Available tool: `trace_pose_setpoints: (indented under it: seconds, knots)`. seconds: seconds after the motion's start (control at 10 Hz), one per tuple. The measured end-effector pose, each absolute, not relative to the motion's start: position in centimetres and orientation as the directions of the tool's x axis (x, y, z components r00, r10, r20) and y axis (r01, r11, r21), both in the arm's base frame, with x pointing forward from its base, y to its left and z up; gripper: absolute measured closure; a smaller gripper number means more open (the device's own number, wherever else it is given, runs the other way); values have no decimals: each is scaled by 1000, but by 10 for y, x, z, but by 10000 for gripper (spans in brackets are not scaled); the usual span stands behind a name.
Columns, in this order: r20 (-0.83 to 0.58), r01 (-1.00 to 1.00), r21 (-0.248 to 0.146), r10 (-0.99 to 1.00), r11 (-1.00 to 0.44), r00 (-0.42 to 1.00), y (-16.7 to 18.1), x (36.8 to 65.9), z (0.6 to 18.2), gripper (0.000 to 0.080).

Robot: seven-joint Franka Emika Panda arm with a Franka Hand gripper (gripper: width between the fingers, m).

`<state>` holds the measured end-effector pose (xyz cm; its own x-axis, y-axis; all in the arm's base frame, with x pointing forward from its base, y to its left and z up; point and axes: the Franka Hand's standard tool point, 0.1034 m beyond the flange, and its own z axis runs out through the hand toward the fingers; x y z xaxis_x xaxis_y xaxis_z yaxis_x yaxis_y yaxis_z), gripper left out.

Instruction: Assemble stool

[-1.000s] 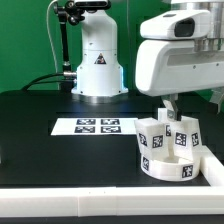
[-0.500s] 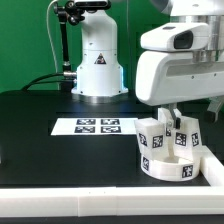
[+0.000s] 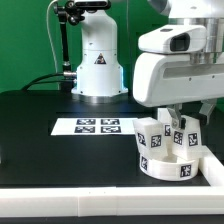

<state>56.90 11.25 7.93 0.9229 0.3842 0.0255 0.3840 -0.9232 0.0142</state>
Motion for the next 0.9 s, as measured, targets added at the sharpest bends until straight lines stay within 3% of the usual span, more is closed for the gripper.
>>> trace_pose_setpoints:
  seconds: [0.5,0.9]
  knots:
    - [29,127,5,127,-992,991,113,569,79,462]
    - [47,-421,-31,-422,-906,905,117,568,79,461]
